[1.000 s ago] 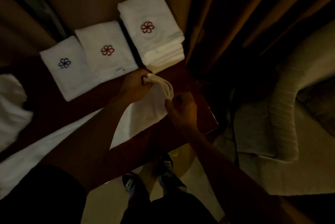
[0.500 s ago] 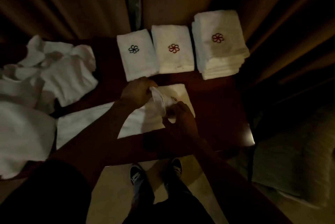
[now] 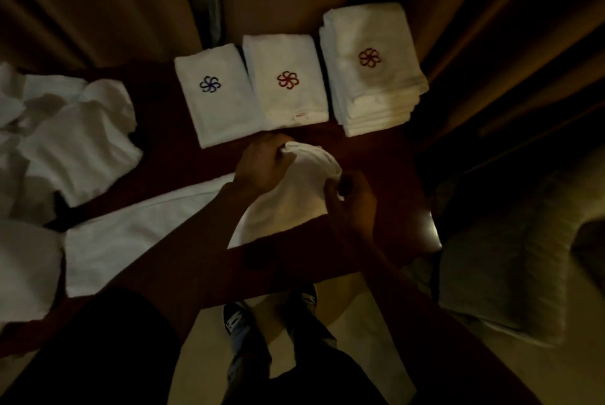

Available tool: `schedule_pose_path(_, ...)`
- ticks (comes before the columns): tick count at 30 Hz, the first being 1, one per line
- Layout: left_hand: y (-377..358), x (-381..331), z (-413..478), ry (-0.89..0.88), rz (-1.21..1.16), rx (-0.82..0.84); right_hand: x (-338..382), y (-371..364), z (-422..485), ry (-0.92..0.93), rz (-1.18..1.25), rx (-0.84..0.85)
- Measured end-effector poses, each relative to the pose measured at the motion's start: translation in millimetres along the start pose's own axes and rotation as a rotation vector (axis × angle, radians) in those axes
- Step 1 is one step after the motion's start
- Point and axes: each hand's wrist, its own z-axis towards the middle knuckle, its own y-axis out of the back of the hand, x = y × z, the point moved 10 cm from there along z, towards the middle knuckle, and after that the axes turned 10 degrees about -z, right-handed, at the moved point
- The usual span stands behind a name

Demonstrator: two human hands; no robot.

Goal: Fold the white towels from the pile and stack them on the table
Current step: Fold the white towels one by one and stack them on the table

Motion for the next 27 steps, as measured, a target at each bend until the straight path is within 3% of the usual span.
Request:
schedule_pose_path(6,-54.9,-52.5,33.8,-0.083,-0.047,-0.072,-76.3,35.2,33.2,-0.336,0.039,-0.093)
schedule_pose_path(9,-102.5,-62.2,37.0,-0.092,-0.07,0.037,-115.7,43.2,37.2,-0.463,-0.051,-0.053)
schedule_pose_path(13,-158.0,-64.0,30.6,-0.154,0.071,0.25,-152.7,46.2,38.0,-0.52,-0.158,0.013)
schedule_pose_path(15,-174.5,-56.7,26.3,-0.19,0.164,0.304,-157.0,49.5,37.8,-0.473,-0.227,-0.012)
schedule_pose_path(18,-188.3,-42.8,23.3,-0.181,0.266,0.345,-134.9,45.9,42.3,-0.181,-0.47,0.018)
schedule_pose_path(20,-194.5,-39.6,21.6,-0.167,0.297,0.365,-126.5,21.2,39.8,-0.014,-0.575,0.245)
schedule_pose_path(22,-198.3,-39.7,21.2,-0.156,0.311,0.392,-135.3,3.4,34.0,-0.025,-0.617,0.461)
schedule_pose_path(23,-196.9,-41.3,21.6,-0.151,0.306,0.394,-136.9,2.1,33.4,-0.042,-0.621,0.493)
schedule_pose_path(27,-174.9,-36.7,16.6,-0.11,0.282,0.375,-98.3,9.0,40.6,0.088,-0.602,0.349)
